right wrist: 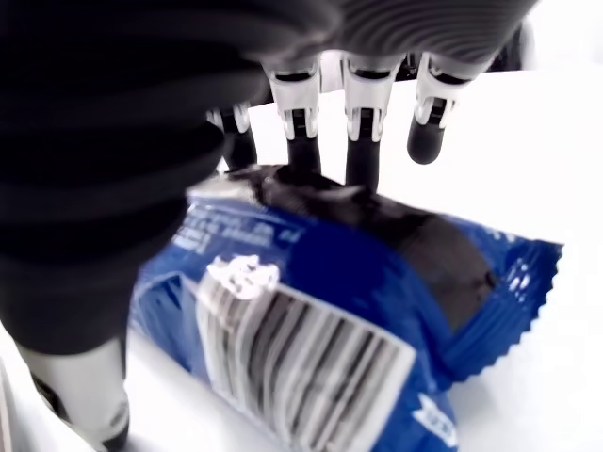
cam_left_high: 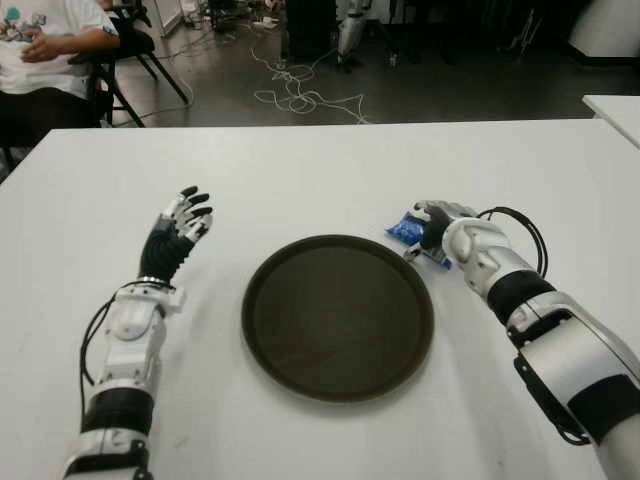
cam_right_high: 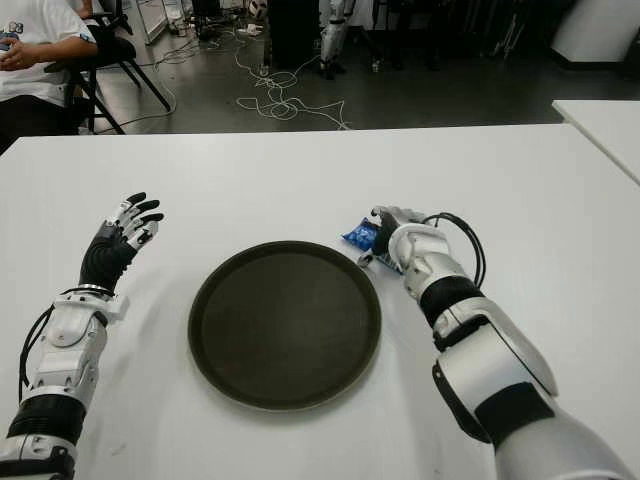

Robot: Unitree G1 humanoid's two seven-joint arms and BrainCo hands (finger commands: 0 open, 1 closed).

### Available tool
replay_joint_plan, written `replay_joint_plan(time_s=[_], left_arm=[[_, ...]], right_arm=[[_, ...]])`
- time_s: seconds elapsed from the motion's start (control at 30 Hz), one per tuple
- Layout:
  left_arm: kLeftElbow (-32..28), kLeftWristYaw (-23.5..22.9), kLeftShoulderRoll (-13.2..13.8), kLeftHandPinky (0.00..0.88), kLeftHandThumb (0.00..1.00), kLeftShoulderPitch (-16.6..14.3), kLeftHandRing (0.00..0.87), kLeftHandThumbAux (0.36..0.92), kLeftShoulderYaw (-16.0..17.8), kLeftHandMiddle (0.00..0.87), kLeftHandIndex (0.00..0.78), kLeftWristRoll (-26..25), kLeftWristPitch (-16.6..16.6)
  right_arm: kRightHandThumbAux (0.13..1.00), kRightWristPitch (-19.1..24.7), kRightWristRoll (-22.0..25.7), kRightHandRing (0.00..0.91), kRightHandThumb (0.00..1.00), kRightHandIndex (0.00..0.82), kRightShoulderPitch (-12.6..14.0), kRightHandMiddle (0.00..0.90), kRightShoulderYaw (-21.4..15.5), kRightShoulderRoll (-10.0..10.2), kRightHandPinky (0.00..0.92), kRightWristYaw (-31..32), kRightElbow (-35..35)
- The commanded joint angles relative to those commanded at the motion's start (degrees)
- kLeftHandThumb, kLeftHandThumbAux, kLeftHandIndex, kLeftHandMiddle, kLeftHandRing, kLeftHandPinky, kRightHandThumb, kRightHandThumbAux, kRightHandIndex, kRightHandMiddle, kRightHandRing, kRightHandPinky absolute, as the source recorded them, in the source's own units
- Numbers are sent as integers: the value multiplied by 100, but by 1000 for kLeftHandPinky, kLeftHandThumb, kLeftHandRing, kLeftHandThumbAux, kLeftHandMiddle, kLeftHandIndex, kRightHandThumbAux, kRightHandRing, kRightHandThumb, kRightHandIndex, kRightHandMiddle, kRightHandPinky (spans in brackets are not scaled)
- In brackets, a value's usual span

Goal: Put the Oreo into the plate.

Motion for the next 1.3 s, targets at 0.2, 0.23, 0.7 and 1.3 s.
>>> replay_joint_plan(time_s=[0.2, 0.23, 0.7, 1.3], left_arm=[[-28, -3, 1, 170, 224, 15, 180, 570, -5, 191, 92, 7, -9], [-30, -2, 0, 168, 219, 17, 179, 571, -7, 190, 89, 10, -22], [-157, -65, 19, 158, 230, 97, 169, 566, 13, 179, 81, -36, -26], [-190, -100, 52, 148, 220, 115, 160, 562, 13, 168, 77, -35, 21]], right_arm=[[849, 36, -54, 133, 0, 97, -3, 167, 100, -19, 99, 120, -31], [864, 42, -62, 129, 0, 90, -4, 162, 120, -23, 97, 153, -40], [911, 109, -46, 320, 0, 81, 7, 259, 240, -103, 320, 373, -234], [904, 121, -52, 436, 0, 85, 10, 338, 241, -132, 432, 454, -319]])
